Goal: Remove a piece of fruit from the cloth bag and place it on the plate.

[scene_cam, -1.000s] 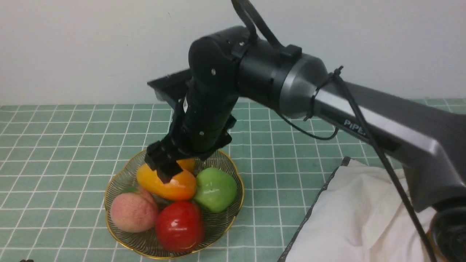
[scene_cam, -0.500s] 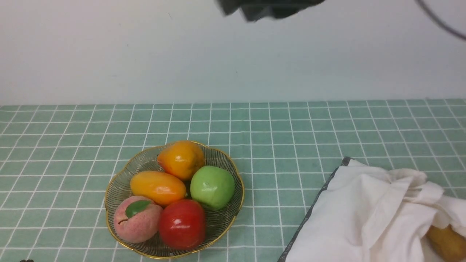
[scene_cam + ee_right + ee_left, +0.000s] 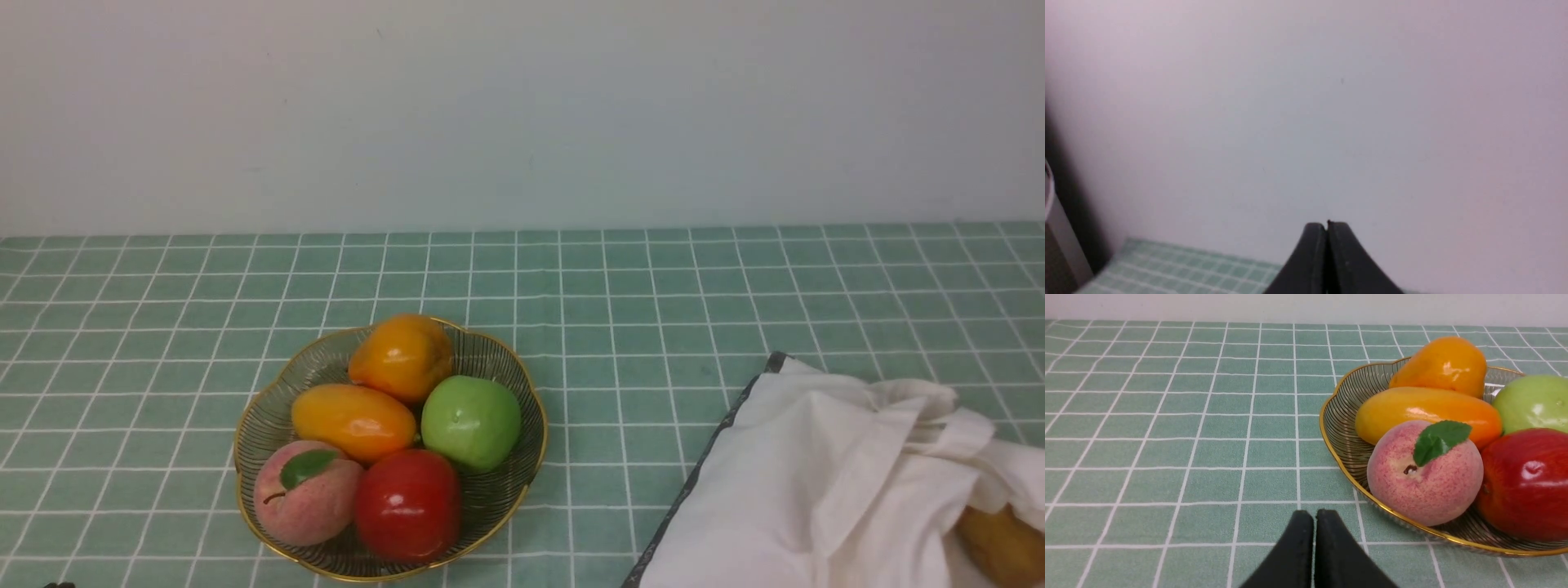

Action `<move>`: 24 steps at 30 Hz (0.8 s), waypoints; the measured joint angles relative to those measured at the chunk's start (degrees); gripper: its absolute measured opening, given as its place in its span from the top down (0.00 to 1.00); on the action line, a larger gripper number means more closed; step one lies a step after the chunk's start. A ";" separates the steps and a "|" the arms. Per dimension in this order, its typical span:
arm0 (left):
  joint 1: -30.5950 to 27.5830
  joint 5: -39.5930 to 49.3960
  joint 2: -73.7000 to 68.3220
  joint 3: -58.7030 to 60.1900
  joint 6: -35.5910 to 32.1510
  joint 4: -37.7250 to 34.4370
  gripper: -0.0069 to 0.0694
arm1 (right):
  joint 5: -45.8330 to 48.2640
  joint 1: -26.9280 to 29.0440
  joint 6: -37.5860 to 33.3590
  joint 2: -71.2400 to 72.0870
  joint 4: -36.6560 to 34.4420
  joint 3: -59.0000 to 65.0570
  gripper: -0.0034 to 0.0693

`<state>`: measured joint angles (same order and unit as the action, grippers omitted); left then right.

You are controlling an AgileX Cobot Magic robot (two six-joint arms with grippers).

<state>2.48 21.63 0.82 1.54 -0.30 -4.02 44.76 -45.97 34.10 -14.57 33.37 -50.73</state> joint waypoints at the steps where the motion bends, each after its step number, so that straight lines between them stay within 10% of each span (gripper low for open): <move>1: 0.00 0.00 0.00 0.00 0.00 0.00 0.92 | -0.26 0.00 0.08 0.90 0.00 0.00 0.97; 24: 0.00 0.00 0.00 0.00 0.00 0.04 0.92 | -7.50 -0.07 -3.71 15.62 -12.26 15.27 0.97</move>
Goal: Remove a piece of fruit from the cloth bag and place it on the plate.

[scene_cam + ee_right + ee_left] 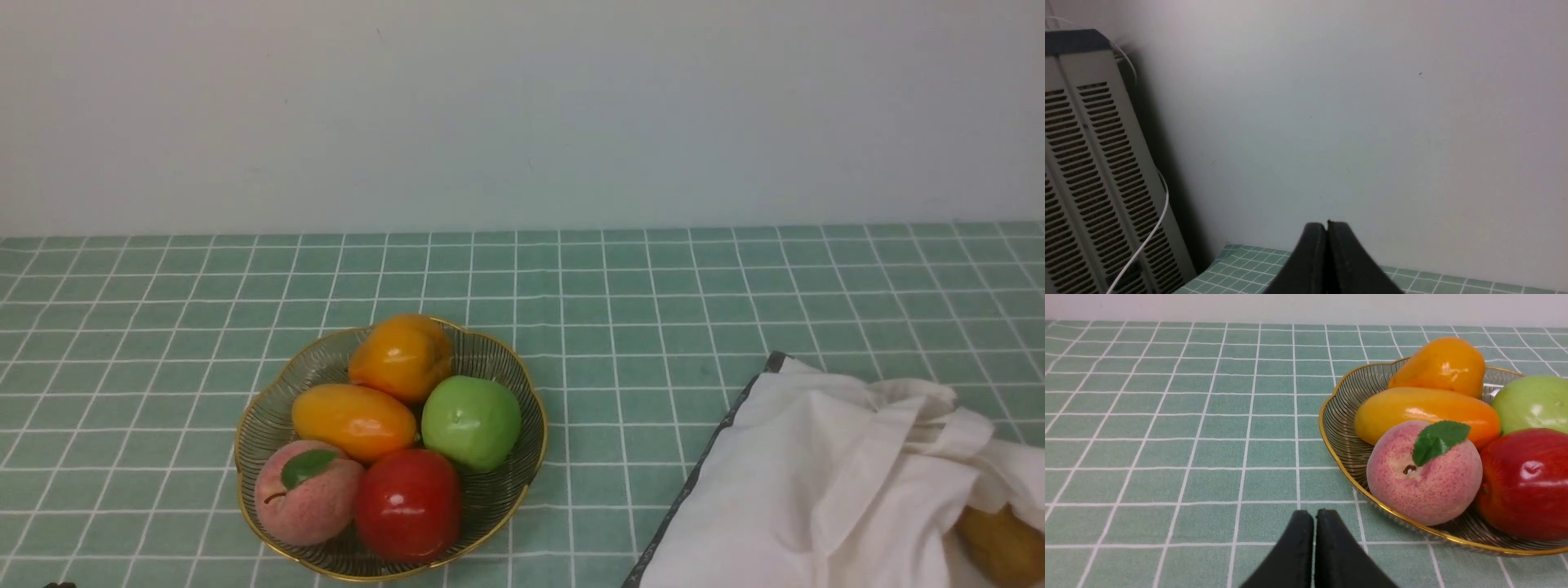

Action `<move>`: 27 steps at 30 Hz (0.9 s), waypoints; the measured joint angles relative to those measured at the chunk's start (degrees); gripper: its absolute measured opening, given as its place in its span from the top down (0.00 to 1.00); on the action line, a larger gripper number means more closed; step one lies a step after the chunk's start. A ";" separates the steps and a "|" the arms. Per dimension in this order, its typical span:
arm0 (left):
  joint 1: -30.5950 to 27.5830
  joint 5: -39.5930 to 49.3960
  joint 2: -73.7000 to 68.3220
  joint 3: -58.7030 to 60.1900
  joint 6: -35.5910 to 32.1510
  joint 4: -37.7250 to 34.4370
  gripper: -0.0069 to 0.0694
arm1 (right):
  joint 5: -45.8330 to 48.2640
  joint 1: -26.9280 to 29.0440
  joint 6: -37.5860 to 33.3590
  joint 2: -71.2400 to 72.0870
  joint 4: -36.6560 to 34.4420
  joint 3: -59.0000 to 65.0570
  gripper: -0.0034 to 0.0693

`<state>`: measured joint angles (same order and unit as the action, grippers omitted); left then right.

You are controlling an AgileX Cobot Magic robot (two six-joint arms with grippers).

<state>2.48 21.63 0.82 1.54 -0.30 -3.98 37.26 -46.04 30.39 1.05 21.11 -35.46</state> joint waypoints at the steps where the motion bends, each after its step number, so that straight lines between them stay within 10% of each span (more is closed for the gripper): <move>1: 0.00 0.00 0.00 0.00 0.00 0.00 0.92 | -0.21 0.00 -0.37 0.00 -0.88 0.00 0.97; 16: 0.00 0.00 0.00 0.00 0.00 0.00 0.92 | -22.44 0.00 -30.03 0.00 -24.13 18.19 0.97; 27: 0.00 0.00 0.00 0.00 0.00 0.00 0.92 | -25.65 10.08 -32.78 0.00 -26.61 28.86 0.97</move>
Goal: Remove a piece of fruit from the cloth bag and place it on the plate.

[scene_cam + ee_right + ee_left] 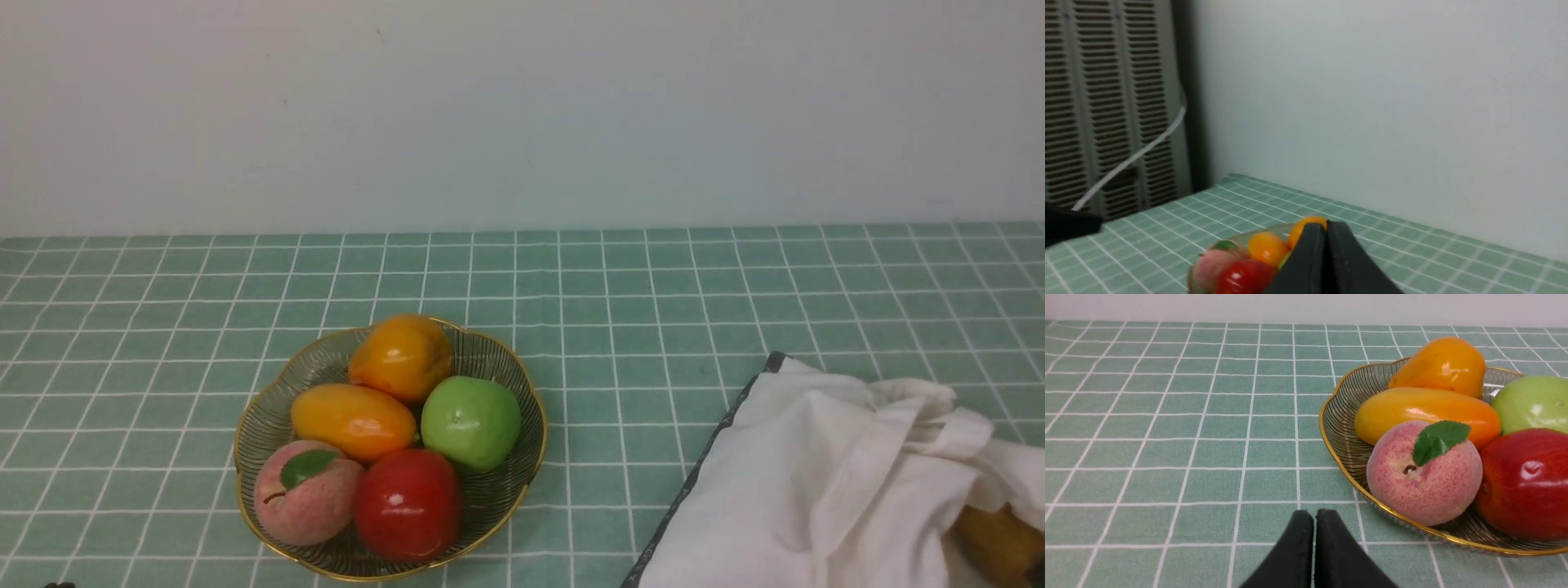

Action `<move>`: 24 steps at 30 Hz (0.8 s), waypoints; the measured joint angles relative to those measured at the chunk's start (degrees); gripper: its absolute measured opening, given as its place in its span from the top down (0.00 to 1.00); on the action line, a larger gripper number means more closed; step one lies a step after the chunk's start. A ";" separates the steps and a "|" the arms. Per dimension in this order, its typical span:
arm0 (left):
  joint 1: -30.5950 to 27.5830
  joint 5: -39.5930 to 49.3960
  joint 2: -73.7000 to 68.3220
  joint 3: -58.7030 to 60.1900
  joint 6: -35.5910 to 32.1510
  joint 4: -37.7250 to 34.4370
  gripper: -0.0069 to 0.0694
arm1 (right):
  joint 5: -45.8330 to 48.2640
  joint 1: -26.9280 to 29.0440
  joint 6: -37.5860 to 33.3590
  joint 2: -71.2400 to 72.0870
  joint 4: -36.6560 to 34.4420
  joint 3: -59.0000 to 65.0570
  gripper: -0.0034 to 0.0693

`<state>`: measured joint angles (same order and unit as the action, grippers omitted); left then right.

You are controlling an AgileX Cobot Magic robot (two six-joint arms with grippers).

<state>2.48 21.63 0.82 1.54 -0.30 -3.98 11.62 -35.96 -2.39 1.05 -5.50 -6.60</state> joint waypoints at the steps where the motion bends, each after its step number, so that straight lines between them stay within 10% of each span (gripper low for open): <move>1: 0.00 0.00 0.00 0.00 0.00 0.00 0.92 | 0.06 6.43 0.00 0.00 0.00 2.67 0.97; 9: 0.00 0.00 0.00 0.00 0.00 0.00 0.92 | 7.28 28.08 -0.95 -0.11 1.77 8.26 0.97; 24: 0.00 0.00 0.00 0.00 0.00 0.00 0.92 | 9.41 31.44 -1.12 -0.11 3.82 8.07 0.97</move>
